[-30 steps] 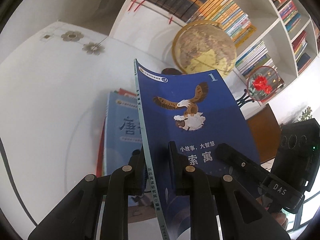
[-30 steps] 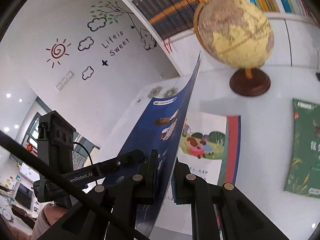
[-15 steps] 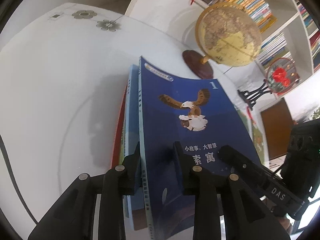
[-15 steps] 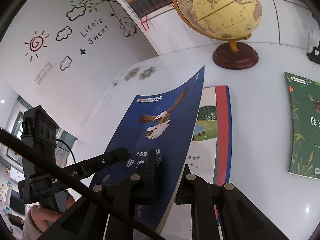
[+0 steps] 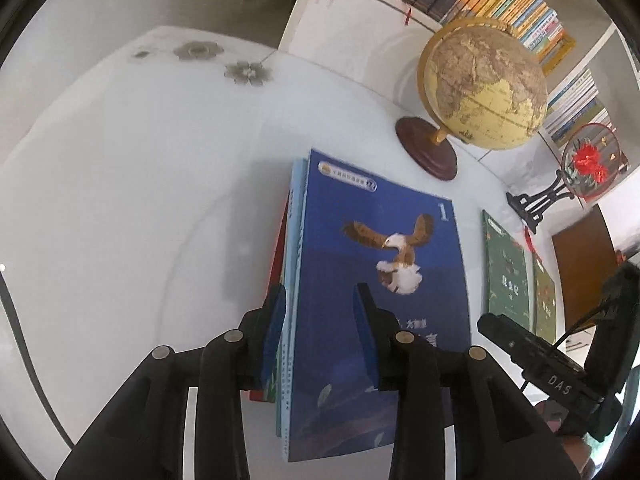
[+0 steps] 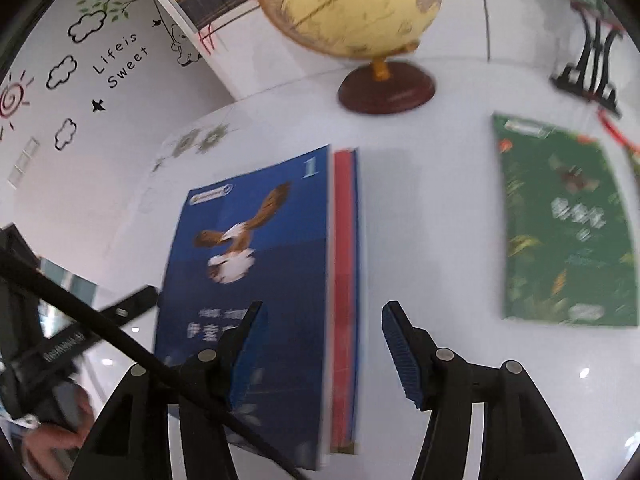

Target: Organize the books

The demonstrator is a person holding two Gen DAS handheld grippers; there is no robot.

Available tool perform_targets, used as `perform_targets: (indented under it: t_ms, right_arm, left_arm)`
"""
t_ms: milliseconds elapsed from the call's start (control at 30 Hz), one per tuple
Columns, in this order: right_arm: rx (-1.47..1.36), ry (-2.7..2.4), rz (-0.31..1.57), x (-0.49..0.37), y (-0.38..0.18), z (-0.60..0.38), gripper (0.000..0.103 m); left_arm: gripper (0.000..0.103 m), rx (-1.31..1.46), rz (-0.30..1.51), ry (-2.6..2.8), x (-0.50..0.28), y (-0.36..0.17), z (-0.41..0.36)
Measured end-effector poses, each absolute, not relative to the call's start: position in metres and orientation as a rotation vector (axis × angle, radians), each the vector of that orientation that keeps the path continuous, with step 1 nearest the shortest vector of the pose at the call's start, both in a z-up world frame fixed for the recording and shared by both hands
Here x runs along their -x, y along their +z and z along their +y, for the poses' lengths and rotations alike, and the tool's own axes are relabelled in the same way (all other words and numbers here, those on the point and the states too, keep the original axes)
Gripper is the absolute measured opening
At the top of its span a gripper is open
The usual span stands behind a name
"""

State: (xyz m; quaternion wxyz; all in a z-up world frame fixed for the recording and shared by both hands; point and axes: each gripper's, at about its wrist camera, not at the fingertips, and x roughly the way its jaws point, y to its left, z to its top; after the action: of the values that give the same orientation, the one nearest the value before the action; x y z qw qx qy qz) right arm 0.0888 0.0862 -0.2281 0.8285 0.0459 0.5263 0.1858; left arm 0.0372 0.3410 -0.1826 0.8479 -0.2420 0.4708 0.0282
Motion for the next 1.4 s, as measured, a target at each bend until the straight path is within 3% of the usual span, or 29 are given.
perform_targets:
  t_ms: [133,267,300,933,1400]
  right_arm:
    - [-0.068,0.364,1.110,-0.092,-0.222,0.072,0.059]
    - [-0.100,0.346,1.109,-0.095,-0.219,0.048,0.059]
    - [-0.105,0.345,1.110,-0.096,-0.219,0.043,0.059]
    - [-0.284,0.200,1.025,-0.124,-0.238,-0.145,0.059]
    - [-0.376,0.303,1.022,-0.155,-0.273,-0.194,0.061]
  left_arm:
    - [0.038,0.514,0.967,0.056,-0.046,-0.168,0.332]
    - [0.072,0.497,0.928,0.025,-0.058,-0.156,0.306]
    - [0.074,0.493,0.913,0.015,-0.061,-0.152,0.297]
    - [0.075,0.397,1.060,-0.233,-0.140,-0.188,0.100]
    - [0.075,0.377,1.129,-0.220,-0.161,-0.236,0.062]
